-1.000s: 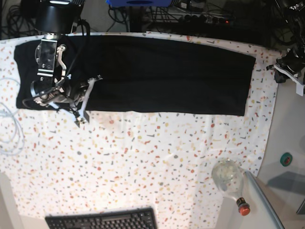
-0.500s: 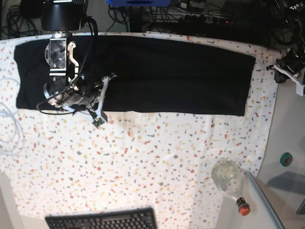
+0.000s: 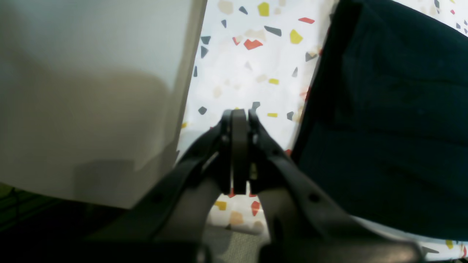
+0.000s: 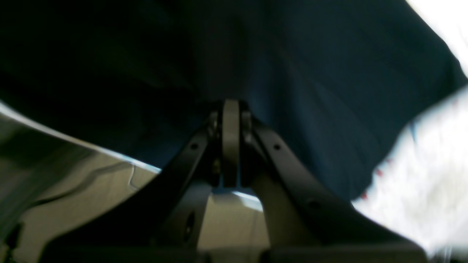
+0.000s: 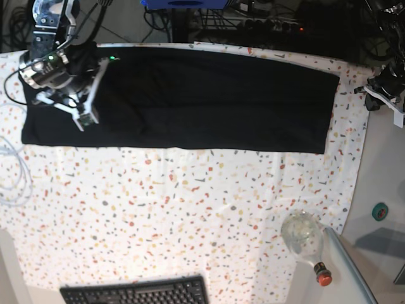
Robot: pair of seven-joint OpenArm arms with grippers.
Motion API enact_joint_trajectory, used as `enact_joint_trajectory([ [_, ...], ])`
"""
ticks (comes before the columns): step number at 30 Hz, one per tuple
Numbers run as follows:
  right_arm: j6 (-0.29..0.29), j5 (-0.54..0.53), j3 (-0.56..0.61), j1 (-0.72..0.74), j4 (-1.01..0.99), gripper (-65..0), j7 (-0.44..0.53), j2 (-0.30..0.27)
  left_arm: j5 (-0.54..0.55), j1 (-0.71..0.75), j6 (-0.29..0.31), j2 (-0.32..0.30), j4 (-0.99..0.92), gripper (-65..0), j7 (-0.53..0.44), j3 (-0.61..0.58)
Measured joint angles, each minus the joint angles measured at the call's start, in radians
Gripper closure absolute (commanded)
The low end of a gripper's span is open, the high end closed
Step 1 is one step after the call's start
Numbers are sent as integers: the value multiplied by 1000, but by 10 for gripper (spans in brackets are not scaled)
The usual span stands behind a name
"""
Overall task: Layout the t-shirt on the table in an organized manner, then fold the t-shirt properly
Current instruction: 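Smooth the folded shirt end with the right gripper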
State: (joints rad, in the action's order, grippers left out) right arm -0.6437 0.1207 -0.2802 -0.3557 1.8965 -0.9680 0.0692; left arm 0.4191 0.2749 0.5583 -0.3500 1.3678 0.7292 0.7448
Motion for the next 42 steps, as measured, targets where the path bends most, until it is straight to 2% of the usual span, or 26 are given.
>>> enact_joint_trajectory([
  [2,4,6,-90,-1,-1,0,-3,3,1,-1,0,1,0,0,0,0],
  [4,6,11,-132,-9,-1,0,-5,11,1,0,0,1,0,0,0,0],
  [13,4,-9,-137,-87,-30,0,-14,19,1,-19,0,1,0,0,0,-4],
  [19,4,-9,-137,-86,-52,0,3,22,1,-17,0,1,0,0,0,-4],
  [20,4,-9,-137,-86,-52,-69,3,23,1,-17,0,0,0,0,0,-4],
  [21,4,-9,-137,-86,-52,-170,2,23,1,-16,0,1,0,0,0,-4],
  [24,3,-9,-137,-88,-52,-386,8,24,1,-17,0,0,0,0,0,-4],
  [26,4,-10,-137,-84,-56,-431,8,25,1,-16,0,1,0,0,0,-4],
  [29,3,-11,-137,-50,-104,-431,8,25,0,-13,0,0,0,0,0,-4],
  [31,3,-13,-137,-40,-130,-428,43,24,1,-14,0,1,0,0,0,-4],
  [32,3,-13,-137,-42,-134,-402,50,25,1,-14,0,1,0,0,0,-4],
  [34,3,-10,-137,-45,-139,-312,48,25,0,-14,0,1,0,0,0,-4],
  [39,3,-10,-137,-41,-139,0,49,25,1,-14,0,0,0,0,0,-2],
  [42,3,-10,-137,-42,-139,0,48,25,1,-14,0,1,0,0,0,-2],
])
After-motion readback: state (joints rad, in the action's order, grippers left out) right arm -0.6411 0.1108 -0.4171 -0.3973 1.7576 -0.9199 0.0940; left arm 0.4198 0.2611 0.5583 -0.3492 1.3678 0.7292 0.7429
